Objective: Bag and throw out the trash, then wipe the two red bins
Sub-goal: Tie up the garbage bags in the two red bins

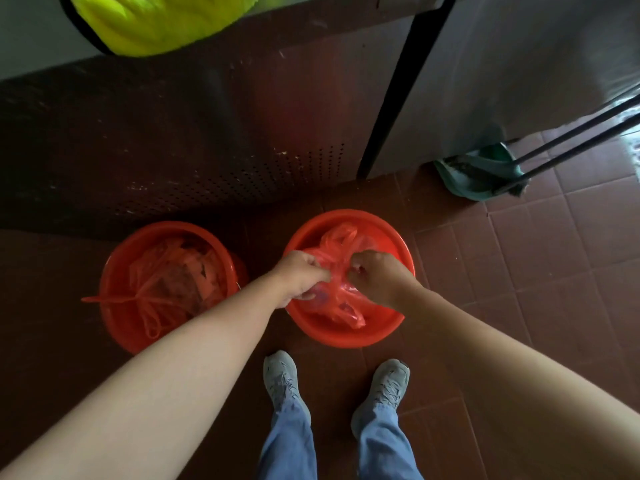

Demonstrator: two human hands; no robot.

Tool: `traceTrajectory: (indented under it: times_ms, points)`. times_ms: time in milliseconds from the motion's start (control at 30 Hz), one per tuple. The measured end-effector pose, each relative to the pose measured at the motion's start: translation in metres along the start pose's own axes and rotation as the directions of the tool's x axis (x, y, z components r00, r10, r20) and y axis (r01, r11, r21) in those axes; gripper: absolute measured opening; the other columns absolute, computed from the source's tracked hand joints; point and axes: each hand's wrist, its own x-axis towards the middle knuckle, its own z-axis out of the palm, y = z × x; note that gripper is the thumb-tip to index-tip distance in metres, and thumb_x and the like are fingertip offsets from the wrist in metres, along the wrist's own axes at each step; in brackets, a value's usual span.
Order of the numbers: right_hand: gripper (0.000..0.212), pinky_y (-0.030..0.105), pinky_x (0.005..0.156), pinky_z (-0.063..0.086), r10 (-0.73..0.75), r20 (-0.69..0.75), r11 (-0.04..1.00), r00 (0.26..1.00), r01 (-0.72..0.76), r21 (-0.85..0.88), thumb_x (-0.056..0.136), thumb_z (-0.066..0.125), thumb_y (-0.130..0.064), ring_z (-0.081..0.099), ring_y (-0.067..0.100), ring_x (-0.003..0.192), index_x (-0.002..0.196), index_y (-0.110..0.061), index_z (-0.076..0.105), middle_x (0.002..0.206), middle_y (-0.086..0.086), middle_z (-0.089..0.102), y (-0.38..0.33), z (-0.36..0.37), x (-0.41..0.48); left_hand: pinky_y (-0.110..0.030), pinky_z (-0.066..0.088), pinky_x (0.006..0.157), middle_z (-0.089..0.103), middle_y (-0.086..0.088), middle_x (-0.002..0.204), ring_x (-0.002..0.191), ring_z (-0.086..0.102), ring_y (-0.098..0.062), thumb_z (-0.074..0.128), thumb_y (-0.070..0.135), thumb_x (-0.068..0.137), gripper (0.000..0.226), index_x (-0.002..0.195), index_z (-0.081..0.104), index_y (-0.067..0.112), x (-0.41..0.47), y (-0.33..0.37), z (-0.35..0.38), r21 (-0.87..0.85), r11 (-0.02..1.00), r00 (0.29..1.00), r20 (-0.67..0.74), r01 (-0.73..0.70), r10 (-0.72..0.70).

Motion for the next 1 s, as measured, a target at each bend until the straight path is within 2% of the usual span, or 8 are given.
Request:
traceTrajectory:
  times_ms: [100,233,433,633,767,800,900,1000]
  points:
    - [0.013,0.031,0.062,0.040,0.075,-0.102,0.983,0.992,-0.090,-0.162,0.091,0.057,-0.038,0.064,0.026,0.083,0.091,-0.026,0.063,0.096,-0.004,0.066,0.013,-0.008,-0.008,-0.022,0.045,0.051,0.061,0.005,0.051,0.055,0.060,-0.017,0.074,0.026,0.080,0.029,0.058,0.059,0.015,0.007,-0.005,-0.011,0.221,0.975,0.966,-0.250,-0.007,0.064]
    - [0.020,0.033,0.063,0.038,0.252,-0.204,0.920,0.946,-0.300,-0.253,0.093,0.052,-0.040,0.062,0.034,0.080,0.095,-0.022,0.062,0.094,0.004,0.067,0.038,-0.018,-0.021,-0.033,0.052,0.074,0.074,-0.014,0.088,0.090,0.070,-0.032,0.071,0.039,0.082,0.034,0.084,0.074,0.006,0.017,-0.015,-0.038,0.330,0.933,0.886,-0.463,0.141,0.030]
    - [0.031,0.035,0.074,0.050,0.724,-0.188,0.689,0.664,-0.681,0.249,0.093,0.053,-0.038,0.064,0.037,0.091,0.102,-0.013,0.069,0.101,0.015,0.068,0.062,-0.024,-0.024,-0.031,0.043,0.069,0.073,-0.010,0.094,0.097,0.069,-0.032,0.070,0.042,0.086,0.030,0.089,0.073,0.012,0.022,-0.016,-0.064,0.407,0.888,0.823,-0.565,0.214,0.061]
    - [0.024,0.033,0.068,0.044,0.731,-0.302,0.682,0.612,-0.674,0.284,0.091,0.052,-0.036,0.058,0.031,0.076,0.082,-0.019,0.065,0.081,0.003,0.062,0.072,-0.027,-0.035,-0.029,0.049,0.072,0.070,0.001,0.080,0.088,0.068,-0.026,0.066,0.038,0.085,0.023,0.069,0.062,0.023,0.011,-0.016,-0.042,0.453,0.891,0.880,-0.437,0.038,0.185]
    - [0.021,0.026,0.054,0.042,0.620,-0.304,0.735,0.723,-0.402,0.546,0.090,0.058,-0.023,0.059,0.013,0.063,0.080,-0.013,0.074,0.065,-0.004,0.065,0.065,-0.036,-0.032,-0.028,0.048,0.071,0.073,0.000,0.077,0.078,0.068,-0.015,0.068,0.021,0.087,0.012,0.076,0.072,0.018,0.006,-0.015,-0.024,0.289,0.934,0.918,-0.271,-0.211,0.291]
    - [0.021,0.022,0.050,0.044,0.622,-0.234,0.661,0.747,-0.341,0.669,0.090,0.059,-0.020,0.058,0.006,0.058,0.079,-0.012,0.074,0.064,-0.007,0.065,0.058,-0.037,-0.030,-0.028,0.048,0.073,0.074,-0.002,0.080,0.077,0.067,-0.013,0.069,0.016,0.088,0.012,0.077,0.073,0.016,0.003,-0.014,-0.020,0.199,0.951,0.927,-0.250,-0.235,0.281]
    - [0.021,0.019,0.057,0.052,0.538,0.061,0.218,0.840,-0.209,0.953,0.091,0.053,-0.008,0.067,0.009,0.068,0.083,-0.008,0.072,0.079,0.002,0.073,0.030,-0.034,-0.025,-0.033,0.050,0.092,0.075,-0.006,0.088,0.088,0.066,-0.014,0.066,0.005,0.089,0.018,0.075,0.072,0.015,-0.008,-0.008,-0.009,-0.118,0.968,0.965,-0.165,-0.223,0.203]
    - [0.025,0.028,0.076,0.053,0.442,0.159,0.044,0.883,-0.198,0.979,0.087,0.050,-0.004,0.067,0.017,0.077,0.071,-0.010,0.069,0.079,0.007,0.070,0.014,-0.029,-0.022,-0.036,0.047,0.102,0.074,-0.002,0.089,0.098,0.068,-0.016,0.059,0.002,0.091,0.023,0.076,0.069,0.016,-0.020,0.000,-0.007,-0.319,0.928,0.981,-0.066,-0.192,0.180]
